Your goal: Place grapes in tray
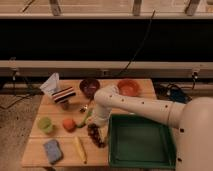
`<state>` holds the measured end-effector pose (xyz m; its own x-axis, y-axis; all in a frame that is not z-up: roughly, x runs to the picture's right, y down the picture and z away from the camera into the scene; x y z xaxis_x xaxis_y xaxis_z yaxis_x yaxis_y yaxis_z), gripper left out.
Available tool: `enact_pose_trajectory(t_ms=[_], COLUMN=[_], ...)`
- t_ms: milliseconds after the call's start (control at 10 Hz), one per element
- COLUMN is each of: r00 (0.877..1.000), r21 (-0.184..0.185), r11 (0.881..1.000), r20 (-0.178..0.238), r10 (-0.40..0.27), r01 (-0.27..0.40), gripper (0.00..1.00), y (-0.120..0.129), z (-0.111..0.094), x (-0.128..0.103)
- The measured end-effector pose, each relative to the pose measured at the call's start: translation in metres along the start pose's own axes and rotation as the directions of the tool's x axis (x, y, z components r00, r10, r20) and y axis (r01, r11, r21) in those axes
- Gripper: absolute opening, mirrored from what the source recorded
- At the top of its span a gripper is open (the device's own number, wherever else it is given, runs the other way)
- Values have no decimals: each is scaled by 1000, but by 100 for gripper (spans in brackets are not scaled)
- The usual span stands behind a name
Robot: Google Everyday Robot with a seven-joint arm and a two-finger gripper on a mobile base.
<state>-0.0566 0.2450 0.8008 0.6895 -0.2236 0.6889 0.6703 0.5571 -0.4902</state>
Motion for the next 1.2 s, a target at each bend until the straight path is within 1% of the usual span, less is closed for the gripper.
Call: enact_pose_trajectory(t_ms=[200,700,800,1000,1200], r00=[1000,1000,1000,1000,1000], r21=[-7,4,2,1,23], r11=[1000,1000,1000,1000,1000], r20=[6,27,24,26,27], r10=[-2,-5,-7,-10,-11], r01=[2,5,7,10,11], gripper=[57,5,1,0,0], y=[1,-1,-1,-1,-4], z=[4,9,8,8,-3], x=[-1,-5,-5,-6,-11])
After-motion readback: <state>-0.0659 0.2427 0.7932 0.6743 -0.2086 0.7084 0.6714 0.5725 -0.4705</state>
